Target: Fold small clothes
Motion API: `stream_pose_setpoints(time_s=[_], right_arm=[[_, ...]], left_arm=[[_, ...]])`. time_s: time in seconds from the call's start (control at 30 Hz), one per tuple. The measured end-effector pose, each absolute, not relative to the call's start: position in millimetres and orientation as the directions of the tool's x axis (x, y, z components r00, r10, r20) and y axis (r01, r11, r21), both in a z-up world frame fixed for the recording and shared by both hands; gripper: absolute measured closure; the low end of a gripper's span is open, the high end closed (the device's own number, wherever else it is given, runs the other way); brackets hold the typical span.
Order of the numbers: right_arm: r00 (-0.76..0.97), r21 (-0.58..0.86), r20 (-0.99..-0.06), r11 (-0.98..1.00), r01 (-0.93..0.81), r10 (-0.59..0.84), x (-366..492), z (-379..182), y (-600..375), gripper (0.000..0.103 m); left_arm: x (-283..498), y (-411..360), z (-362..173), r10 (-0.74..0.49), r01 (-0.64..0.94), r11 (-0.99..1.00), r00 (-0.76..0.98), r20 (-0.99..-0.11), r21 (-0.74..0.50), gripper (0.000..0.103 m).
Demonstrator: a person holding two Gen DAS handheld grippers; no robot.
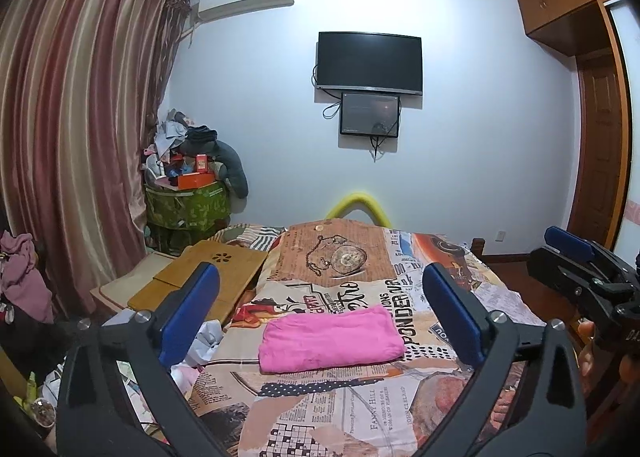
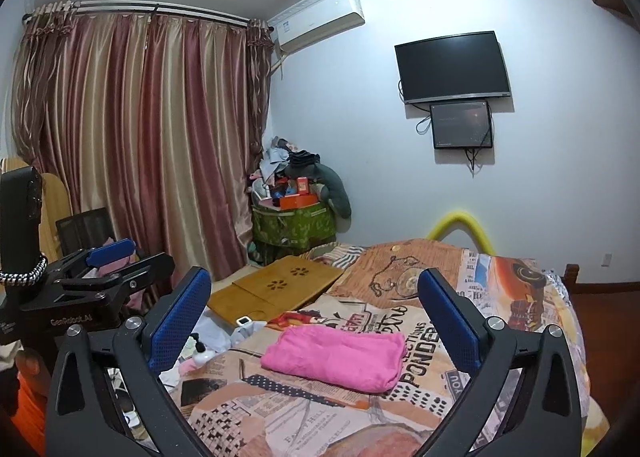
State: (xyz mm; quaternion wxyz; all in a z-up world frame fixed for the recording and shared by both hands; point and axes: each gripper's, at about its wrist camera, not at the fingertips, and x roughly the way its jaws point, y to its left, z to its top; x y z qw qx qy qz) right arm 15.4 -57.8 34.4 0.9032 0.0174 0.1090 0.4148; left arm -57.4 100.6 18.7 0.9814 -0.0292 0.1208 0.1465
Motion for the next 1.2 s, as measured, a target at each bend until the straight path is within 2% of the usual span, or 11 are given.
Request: stream_pose_setpoints(time_s=[1.2], right_arm=[[0.64,0.124,-0.204,0.668,-0.734,0.741,11.5,34.9,-66.2,0.0]], left_arm=[[-53.2,105.8,15.1,0.247,-0.269,0.962,0.934,-0.259,-0.054,0.0]])
